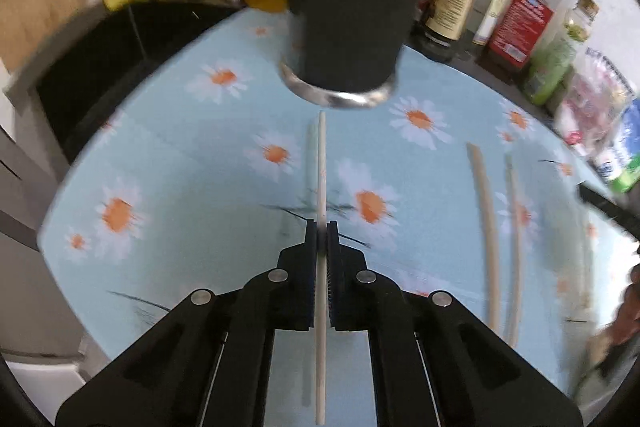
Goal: Organize utensils
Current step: 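Lift both held chopsticks and carry them up over the black holder, then lower both chopsticks into the black holder and open both tools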
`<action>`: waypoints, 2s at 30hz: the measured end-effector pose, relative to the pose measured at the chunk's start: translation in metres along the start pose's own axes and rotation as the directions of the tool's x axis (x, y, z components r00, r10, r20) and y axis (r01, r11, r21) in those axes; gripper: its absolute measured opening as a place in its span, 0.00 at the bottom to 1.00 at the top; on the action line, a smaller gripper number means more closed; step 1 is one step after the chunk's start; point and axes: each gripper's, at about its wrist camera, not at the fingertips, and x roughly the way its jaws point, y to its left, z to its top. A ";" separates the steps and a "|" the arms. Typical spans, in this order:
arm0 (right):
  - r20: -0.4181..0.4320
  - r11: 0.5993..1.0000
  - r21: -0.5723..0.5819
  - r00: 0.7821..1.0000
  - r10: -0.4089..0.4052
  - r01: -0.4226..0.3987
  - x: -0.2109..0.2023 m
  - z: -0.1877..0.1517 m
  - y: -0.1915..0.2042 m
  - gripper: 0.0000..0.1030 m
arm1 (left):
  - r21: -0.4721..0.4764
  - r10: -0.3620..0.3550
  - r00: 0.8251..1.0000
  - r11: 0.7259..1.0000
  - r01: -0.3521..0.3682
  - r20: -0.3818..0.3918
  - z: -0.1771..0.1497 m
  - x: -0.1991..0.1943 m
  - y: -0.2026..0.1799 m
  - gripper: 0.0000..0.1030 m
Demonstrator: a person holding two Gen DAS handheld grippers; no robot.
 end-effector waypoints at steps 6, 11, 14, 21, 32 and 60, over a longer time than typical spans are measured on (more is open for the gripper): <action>0.091 0.998 -0.051 0.995 0.039 -0.034 -0.012 0.018 0.016 0.05 | 0.030 0.010 1.000 0.999 -0.011 0.030 0.016 -0.004 0.019 0.05; 0.137 0.996 -0.072 0.988 0.068 -0.059 -0.022 0.040 0.036 0.05 | 0.017 0.015 0.997 1.000 -0.016 0.075 0.044 -0.013 0.045 0.05; 0.169 0.993 -0.078 0.980 0.102 -0.090 -0.026 0.053 0.052 0.05 | 0.019 0.024 0.994 0.999 -0.026 0.104 0.060 -0.020 0.062 0.05; 0.236 0.985 -0.115 0.960 0.154 -0.130 -0.036 0.077 0.091 0.05 | 0.038 0.013 0.984 0.999 -0.020 0.178 0.100 -0.041 0.094 0.05; 0.361 0.972 -0.154 0.906 0.220 -0.175 -0.039 0.112 0.158 0.05 | 0.109 -0.118 0.944 0.990 0.088 0.309 0.153 -0.073 0.105 0.05; 0.606 0.932 -0.247 0.708 0.362 -0.265 0.004 0.163 0.224 0.05 | 0.377 -0.645 0.582 0.763 0.525 0.495 0.229 -0.041 0.049 0.05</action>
